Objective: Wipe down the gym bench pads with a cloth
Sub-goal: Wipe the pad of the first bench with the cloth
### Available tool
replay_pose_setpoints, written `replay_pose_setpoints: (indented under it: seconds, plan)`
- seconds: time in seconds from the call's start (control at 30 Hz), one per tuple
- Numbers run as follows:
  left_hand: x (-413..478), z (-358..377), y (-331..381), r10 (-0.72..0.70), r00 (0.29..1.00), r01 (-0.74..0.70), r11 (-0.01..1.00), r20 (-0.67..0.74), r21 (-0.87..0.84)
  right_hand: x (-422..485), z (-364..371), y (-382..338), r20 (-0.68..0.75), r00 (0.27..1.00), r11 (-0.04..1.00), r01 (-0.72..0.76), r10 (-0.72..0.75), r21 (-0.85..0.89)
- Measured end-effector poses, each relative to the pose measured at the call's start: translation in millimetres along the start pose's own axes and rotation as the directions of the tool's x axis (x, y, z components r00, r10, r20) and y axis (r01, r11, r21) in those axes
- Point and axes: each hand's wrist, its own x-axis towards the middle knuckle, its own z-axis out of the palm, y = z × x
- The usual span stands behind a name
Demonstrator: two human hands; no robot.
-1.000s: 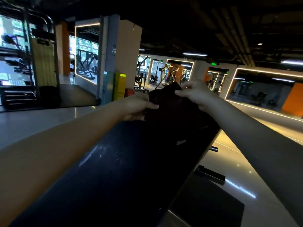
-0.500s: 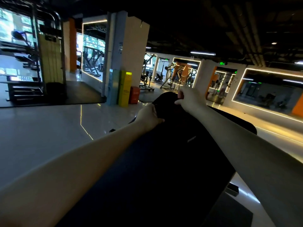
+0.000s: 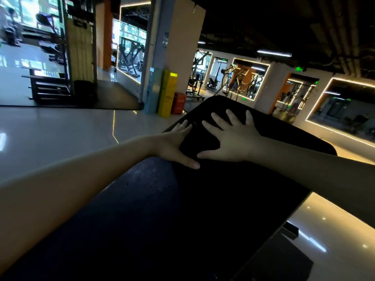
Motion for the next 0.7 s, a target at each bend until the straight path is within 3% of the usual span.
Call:
replay_pose_setpoints:
  seconds: [0.23, 0.47, 0.7]
  plan:
    - [-19, 6, 8, 0.033, 0.994, -0.045, 0.993, 0.105, 0.112, 32, -2, 13, -0.105, 0.994, 0.999, 0.039, -0.043, -0.038]
    - [-31, 20, 17, 0.074, 0.99, -0.087, 0.99, 0.123, 0.107, 92, -17, 10, -0.159, 0.984, 0.996, -0.084, 0.084, 0.012]
    - [-45, 29, 20, 0.058, 0.993, -0.064, 0.996, 0.107, 0.059, 106, -19, -3, -0.155, 0.988, 1.0, -0.017, 0.017, 0.004]
